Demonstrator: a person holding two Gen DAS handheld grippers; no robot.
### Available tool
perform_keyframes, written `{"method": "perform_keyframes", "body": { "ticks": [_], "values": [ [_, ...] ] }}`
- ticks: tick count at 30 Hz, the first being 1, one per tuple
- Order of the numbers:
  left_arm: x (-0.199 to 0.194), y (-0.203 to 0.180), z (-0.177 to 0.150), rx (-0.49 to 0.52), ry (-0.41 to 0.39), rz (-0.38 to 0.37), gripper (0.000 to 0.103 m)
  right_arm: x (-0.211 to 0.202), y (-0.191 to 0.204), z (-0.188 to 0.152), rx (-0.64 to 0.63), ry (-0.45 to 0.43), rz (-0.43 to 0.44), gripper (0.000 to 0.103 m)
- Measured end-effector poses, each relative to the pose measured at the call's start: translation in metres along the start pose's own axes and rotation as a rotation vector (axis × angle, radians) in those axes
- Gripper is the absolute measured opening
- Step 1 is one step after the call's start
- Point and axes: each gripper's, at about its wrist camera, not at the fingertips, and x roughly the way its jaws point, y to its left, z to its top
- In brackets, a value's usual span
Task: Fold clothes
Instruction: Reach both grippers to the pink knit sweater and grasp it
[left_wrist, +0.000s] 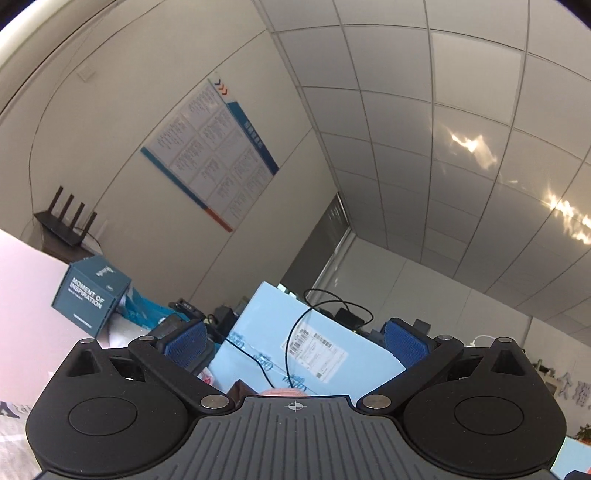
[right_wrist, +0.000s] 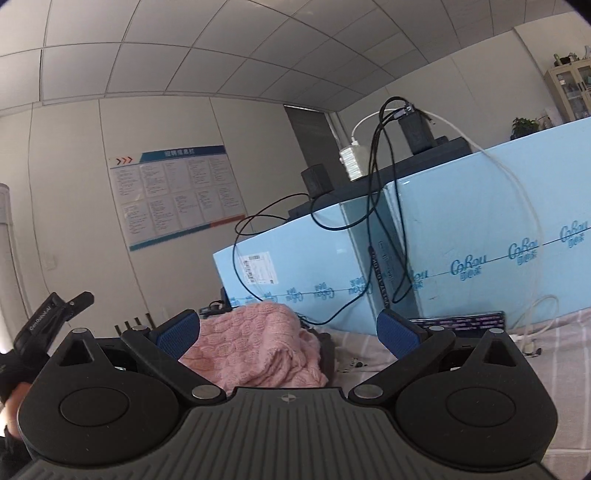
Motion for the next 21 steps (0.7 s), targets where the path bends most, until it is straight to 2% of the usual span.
{"method": "perform_keyframes", "body": {
  "ticks": [2,5,6,10,13,18,21],
  "values": [
    [0.017,0.015,-0.006,-0.138,-0.016,-0.048,0.103,0.026,0.0,0.005,0.036,0.024,0.082,0.103],
    [0.044,0.035,-0.033,-0.23,0.061,-0.053,0.103,0.063,0.001,0.002,0.05,0.033,0.108,0.103],
    [0.051,0.043,-0.047,-0.22,0.096,-0.049,0.103,0.074,0.001,-0.001,0.046,0.041,0.097,0.103],
    [0.072,0.053,-0.077,-0.098,0.282,0.045,0.103,0.119,-0.014,-0.023,0.036,0.101,0.034,0.103],
    [0.077,0.055,-0.088,-0.079,0.354,0.105,0.103,0.156,-0.028,-0.038,0.05,0.128,-0.025,0.103],
    [0.081,0.049,-0.096,-0.028,0.384,0.074,0.103,0.205,-0.038,-0.054,0.096,0.166,-0.058,0.102],
    [0.081,0.04,-0.101,0.016,0.392,0.025,0.102,0.224,-0.034,-0.065,0.131,0.199,-0.039,0.098]
  ]
}}
